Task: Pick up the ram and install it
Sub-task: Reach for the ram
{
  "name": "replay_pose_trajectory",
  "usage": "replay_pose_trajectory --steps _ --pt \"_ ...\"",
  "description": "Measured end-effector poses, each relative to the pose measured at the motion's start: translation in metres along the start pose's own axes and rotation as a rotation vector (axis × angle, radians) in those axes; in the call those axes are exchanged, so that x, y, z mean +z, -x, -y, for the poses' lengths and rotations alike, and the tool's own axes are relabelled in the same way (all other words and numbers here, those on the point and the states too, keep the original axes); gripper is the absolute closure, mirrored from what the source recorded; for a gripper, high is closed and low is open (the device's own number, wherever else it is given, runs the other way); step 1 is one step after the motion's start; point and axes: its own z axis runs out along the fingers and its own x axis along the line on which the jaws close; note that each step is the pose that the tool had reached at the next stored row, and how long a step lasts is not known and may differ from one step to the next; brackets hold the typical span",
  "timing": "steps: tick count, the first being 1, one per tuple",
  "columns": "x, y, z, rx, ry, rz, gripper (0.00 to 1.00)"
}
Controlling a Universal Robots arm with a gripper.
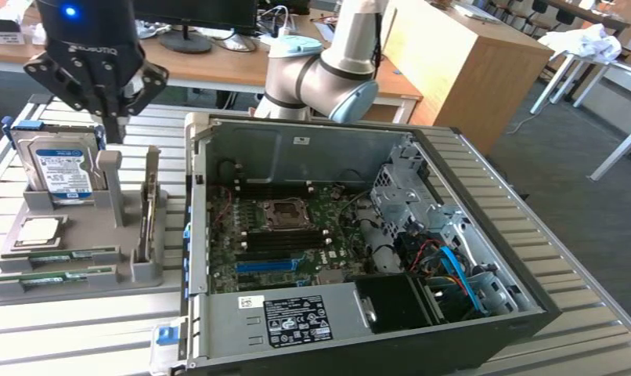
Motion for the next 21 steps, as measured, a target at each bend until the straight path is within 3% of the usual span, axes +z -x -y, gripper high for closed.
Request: replay_pose_trajectory --steps 21 --pt "-0.0006 -0.038 0.0029 0.0 -0.0006 -0.0083 0.9"
